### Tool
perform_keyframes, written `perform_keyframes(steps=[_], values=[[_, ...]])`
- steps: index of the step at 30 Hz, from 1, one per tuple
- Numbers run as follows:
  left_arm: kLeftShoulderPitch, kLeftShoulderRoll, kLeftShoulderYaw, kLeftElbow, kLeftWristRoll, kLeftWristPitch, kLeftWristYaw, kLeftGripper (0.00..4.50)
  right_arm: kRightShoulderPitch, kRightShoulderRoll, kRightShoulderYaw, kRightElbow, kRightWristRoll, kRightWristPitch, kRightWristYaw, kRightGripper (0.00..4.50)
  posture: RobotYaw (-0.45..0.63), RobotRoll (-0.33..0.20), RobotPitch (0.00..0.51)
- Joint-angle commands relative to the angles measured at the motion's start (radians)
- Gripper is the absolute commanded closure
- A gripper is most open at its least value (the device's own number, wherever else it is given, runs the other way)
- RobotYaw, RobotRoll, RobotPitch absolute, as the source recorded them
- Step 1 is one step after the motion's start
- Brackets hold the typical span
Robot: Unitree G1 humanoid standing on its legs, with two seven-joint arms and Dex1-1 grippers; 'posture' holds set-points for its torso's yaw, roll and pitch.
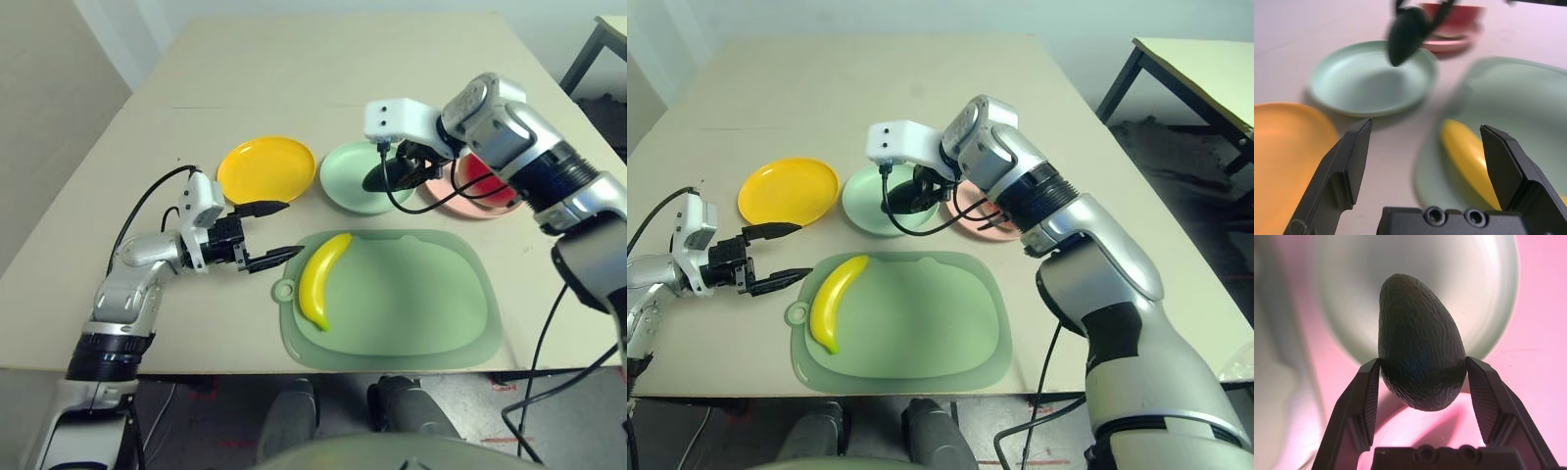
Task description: Place the fruits into color-matched plates.
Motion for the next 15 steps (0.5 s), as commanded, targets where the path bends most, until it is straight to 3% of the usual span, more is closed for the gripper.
perform_keyframes(steps=[1, 11, 15], values=[[-0.017, -0.010, -0.002, -0.040, 0.035, 0.047, 0.080, 0.00, -0.026, 0.056, -0.044, 0.157, -0.044, -0.092, -0.086, 1.58, 0.04, 0.000, 0.108], [-0.028, 0.000, 0.001, -0.022, 0.044, 0.042, 0.091, 0.00, -0.029, 0.144, -0.123, 0.364, -0.092, -0.197, -0.122, 1.58, 0.05, 0.000, 0.113], [-0.036, 0.003, -0.004, -0.003, 0.048, 0.032, 0.076, 0.00, -0.048, 0.115, -0.166, 0.346, -0.092, -0.216, -0.103, 0.23, 0.04, 0.000, 0.112]])
